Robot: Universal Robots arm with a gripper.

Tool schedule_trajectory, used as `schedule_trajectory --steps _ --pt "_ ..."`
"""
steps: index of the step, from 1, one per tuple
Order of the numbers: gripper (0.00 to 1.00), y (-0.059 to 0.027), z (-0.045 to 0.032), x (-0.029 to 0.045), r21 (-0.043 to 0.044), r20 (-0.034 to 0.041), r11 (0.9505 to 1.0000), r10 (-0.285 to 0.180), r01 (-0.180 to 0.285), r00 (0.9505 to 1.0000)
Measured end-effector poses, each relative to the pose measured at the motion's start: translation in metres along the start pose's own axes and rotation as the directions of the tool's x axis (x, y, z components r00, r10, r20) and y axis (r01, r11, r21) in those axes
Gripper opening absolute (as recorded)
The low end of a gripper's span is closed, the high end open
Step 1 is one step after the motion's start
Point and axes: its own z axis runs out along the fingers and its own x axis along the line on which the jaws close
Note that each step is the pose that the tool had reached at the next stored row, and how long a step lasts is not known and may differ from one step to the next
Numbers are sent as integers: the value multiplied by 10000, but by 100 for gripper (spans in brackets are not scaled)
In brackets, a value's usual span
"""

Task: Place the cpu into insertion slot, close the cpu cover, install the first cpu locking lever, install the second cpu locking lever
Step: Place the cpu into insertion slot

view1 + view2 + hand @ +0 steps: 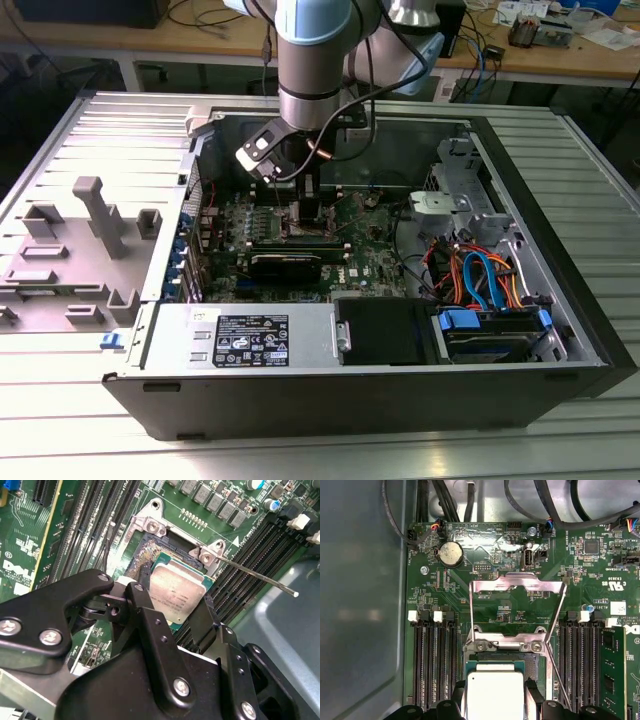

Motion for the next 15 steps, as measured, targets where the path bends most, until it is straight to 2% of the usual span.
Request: schedule_trajectory --steps 15 --pt "55 0 30 0 0 -1 10000 0 0 10000"
